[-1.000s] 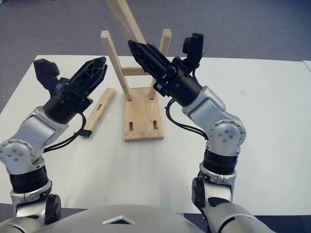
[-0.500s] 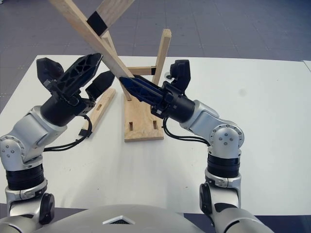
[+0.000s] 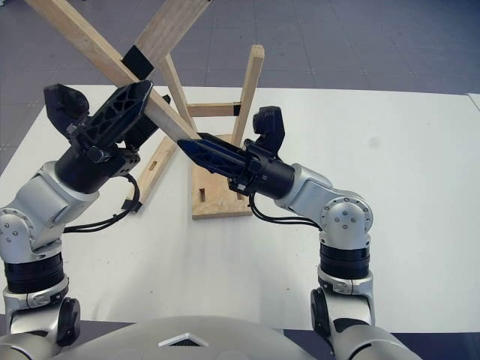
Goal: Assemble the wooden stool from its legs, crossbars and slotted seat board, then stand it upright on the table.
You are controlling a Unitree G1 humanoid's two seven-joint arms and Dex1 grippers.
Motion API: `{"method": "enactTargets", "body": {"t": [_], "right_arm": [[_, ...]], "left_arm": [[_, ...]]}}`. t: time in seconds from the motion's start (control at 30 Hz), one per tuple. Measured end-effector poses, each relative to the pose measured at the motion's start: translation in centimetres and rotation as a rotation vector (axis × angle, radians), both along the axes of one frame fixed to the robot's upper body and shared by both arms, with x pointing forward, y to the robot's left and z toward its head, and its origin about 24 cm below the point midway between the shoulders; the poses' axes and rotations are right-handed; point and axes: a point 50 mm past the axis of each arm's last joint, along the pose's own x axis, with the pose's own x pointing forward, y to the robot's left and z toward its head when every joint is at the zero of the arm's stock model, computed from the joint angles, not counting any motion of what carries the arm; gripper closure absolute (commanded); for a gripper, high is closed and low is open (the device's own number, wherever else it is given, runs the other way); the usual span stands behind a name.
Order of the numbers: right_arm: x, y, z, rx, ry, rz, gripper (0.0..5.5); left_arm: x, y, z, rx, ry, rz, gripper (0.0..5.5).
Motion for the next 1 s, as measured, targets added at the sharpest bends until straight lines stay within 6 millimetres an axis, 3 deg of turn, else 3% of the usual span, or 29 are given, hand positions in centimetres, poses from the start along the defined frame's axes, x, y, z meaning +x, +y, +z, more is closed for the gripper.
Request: {"method": "enactTargets", "body": {"t": [0.27,0.47,0.6,0.7,0.8,0.93,1.0], "right_arm": [[-0.1,-0.1,-0.2,-0.011,0.005,0.001,3.47],[-0.3,0.0,-0.4,-0.013,0.018,0.037,2.18],[-0.4,-0.4,-0.6,-0.051,0.022,0.041,1.81],[-0.6,-2.1,-2.1,-0.152,0.04,0.008,1.81],[-0.5,-5.2,-5.1,-0.374,0.082,-0.089,1.81],[1.1,-6.2,-7.9,-0.637,0.033,-0.227,1.81],[2.2,-5.7,-8.8,-0.765,-0.033,-0.276,1.81]], "left_arm": [[0.0,0.1,-0.3,0.017,-0.015,0.01,3.14],[0.2,0.4,-0.6,0.033,-0.014,0.033,3.42],[1.0,1.6,-0.7,0.046,-0.03,0.12,3.43],[1.7,3.2,-0.3,0.118,-0.079,0.215,3.43],[2.3,4.4,-0.4,0.277,-0.165,0.302,3.44],[2.1,3.0,-2.3,0.421,-0.318,0.303,3.44],[1.6,1.4,-4.6,0.511,-0.397,0.243,3.44]]}}
